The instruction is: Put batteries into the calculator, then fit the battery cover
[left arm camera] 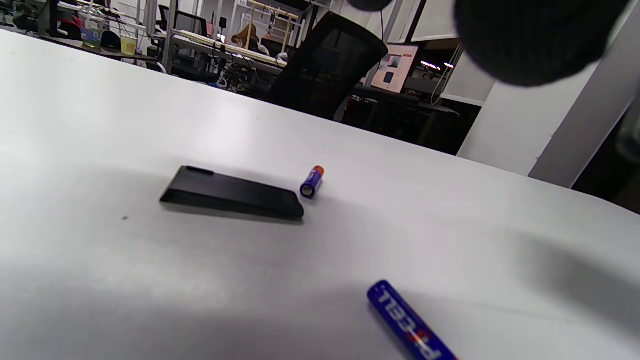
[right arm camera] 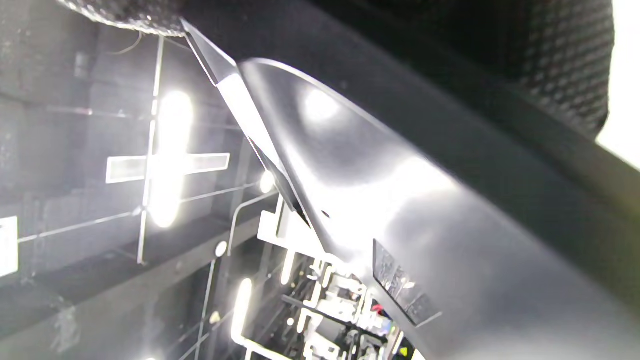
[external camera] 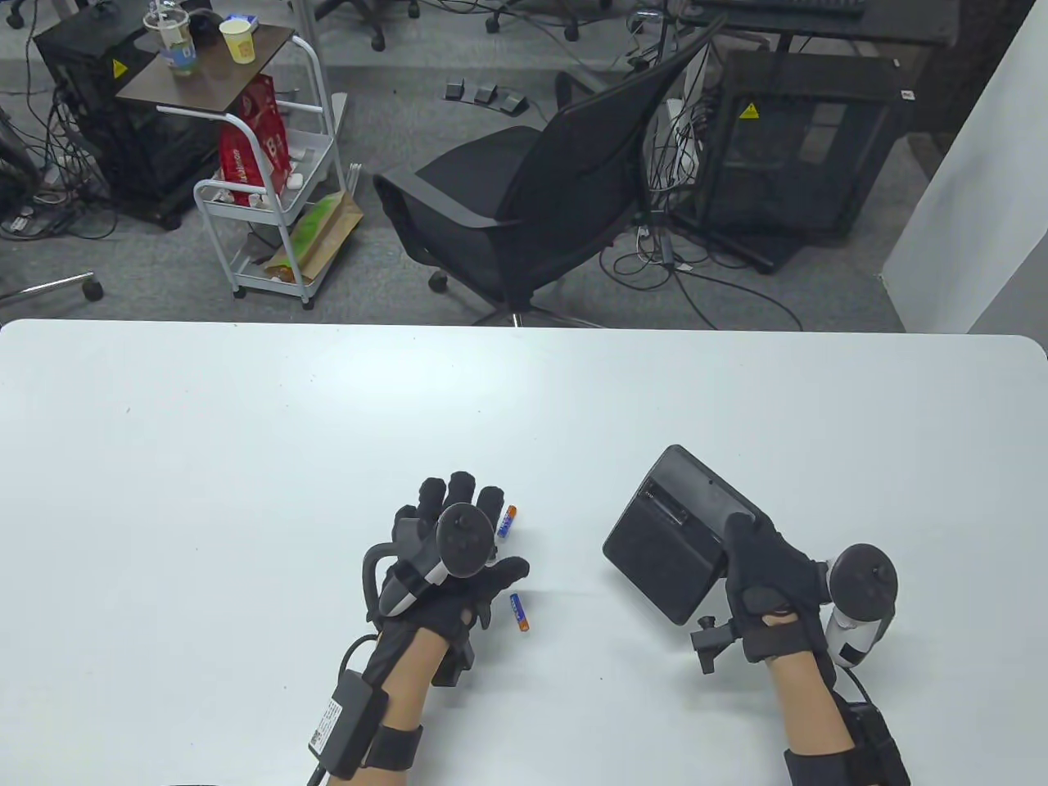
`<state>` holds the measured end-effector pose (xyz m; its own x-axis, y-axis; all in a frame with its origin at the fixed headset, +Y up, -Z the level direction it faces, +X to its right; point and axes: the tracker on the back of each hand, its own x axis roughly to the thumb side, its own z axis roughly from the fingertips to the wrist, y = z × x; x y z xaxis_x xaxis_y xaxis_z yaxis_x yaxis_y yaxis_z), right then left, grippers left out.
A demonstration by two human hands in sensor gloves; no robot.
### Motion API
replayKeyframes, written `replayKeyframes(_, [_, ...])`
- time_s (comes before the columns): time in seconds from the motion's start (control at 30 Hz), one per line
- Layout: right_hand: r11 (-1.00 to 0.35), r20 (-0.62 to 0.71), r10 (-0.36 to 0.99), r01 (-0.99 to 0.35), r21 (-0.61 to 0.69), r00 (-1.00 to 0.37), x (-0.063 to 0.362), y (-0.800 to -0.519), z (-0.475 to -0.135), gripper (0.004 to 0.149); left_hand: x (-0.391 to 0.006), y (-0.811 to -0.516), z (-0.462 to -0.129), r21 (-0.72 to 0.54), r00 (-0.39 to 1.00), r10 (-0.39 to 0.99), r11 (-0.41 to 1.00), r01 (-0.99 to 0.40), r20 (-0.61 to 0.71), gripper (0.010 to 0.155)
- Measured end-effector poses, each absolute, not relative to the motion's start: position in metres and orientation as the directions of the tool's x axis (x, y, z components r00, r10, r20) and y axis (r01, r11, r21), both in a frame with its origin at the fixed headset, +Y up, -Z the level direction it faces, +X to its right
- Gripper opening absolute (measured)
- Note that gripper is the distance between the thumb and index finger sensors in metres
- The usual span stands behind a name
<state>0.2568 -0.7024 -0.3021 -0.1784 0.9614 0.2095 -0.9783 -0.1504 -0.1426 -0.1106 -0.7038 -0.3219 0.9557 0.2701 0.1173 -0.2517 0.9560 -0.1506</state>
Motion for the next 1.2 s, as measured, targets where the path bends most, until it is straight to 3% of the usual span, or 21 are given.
replayKeyframes(0.23, [-0.058,0.136,0.988,-0.991,-0.122,-0.074,0.26,-0.712,-0.305,0.06,-0.107,-0.706,-0.322,-0.23,0.946,0.268,0.947,-0.223,0.183,0.092])
replayKeyframes(0.47, [-0.04,0.089,0.995,-0.994,-0.104,-0.049,0.261,-0.718,-0.308,0.06,-0.096,-0.717,-0.323,-0.359,0.935,0.237,0.924,-0.133,0.264,0.083])
replayKeyframes(0.8, [-0.035,0.088,0.995,-0.995,-0.096,-0.043,0.259,-0.72,-0.308,0.06,-0.083,-0.74,-0.326,-0.399,0.941,0.153,0.917,-0.022,0.3,0.071])
replayKeyframes(1.2, [-0.029,0.077,0.996,-0.995,-0.092,-0.036,0.259,-0.721,-0.309,0.06,-0.072,-0.75,-0.326,-0.361,0.929,0.095,0.932,0.043,0.357,0.062])
